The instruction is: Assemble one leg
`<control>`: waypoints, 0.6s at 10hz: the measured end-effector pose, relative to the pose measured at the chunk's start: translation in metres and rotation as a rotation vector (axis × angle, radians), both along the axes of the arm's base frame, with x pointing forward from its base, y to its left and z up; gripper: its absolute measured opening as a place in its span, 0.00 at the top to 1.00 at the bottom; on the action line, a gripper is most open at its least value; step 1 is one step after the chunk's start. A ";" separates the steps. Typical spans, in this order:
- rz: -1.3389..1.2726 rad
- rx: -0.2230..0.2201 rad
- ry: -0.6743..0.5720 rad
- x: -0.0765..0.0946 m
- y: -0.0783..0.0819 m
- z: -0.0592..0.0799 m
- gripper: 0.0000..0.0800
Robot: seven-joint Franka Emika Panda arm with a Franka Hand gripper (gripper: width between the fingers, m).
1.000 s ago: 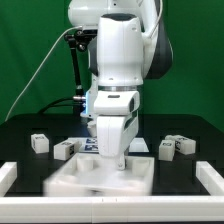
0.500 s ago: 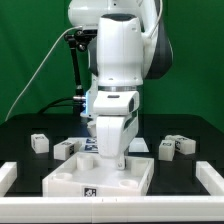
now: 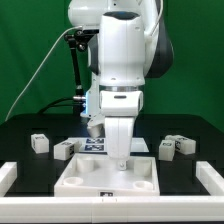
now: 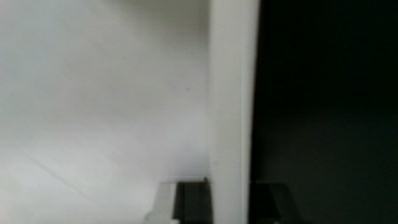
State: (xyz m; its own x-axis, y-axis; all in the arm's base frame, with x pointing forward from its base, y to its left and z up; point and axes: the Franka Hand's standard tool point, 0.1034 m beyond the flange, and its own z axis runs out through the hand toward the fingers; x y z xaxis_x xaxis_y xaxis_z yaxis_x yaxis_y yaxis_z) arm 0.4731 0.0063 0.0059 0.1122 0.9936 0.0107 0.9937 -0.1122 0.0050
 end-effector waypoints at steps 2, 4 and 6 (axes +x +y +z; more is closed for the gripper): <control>0.014 -0.002 -0.001 0.001 0.000 0.000 0.92; 0.014 -0.002 -0.001 0.001 0.000 0.000 0.92; 0.024 -0.004 0.005 0.005 0.000 0.000 0.92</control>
Offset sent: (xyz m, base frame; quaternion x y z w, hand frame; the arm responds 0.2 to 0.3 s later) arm 0.0000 0.0000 0.0000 0.0000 0.0000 0.0000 1.0000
